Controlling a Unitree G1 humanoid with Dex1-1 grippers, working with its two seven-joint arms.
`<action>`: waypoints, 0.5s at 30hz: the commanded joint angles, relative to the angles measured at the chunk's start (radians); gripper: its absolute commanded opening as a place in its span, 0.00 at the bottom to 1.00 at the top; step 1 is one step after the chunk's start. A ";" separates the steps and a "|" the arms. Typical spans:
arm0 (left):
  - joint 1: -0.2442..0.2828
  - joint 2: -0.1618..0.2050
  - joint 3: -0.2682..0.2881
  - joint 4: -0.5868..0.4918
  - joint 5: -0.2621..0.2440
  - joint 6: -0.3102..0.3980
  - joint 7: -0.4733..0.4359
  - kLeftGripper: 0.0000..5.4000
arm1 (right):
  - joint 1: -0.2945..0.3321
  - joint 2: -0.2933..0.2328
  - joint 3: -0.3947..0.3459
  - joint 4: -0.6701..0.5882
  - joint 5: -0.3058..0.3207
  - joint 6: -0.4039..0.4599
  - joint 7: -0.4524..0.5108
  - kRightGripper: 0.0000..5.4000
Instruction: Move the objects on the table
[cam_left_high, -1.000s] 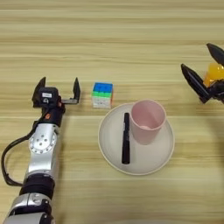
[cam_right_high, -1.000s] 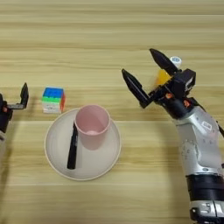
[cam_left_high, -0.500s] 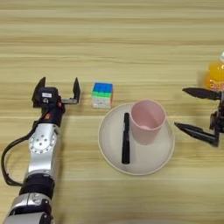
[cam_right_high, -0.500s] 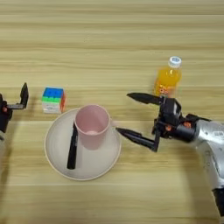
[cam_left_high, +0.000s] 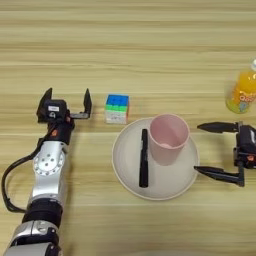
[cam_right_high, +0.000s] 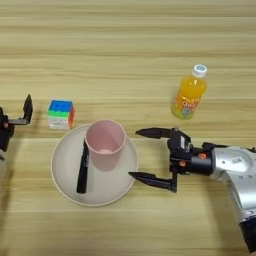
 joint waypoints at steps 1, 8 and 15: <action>-0.002 -0.001 -0.006 -0.006 0.011 0.002 0.009 1.00 | -0.050 0.050 0.028 0.060 -0.058 -0.036 -0.056 1.00; -0.004 -0.002 -0.009 -0.003 0.011 0.000 0.012 1.00 | -0.076 0.088 0.068 0.102 -0.088 -0.054 -0.067 1.00; -0.004 -0.003 -0.011 -0.003 0.011 0.000 0.014 1.00 | -0.089 0.119 0.096 0.127 -0.111 -0.069 -0.075 1.00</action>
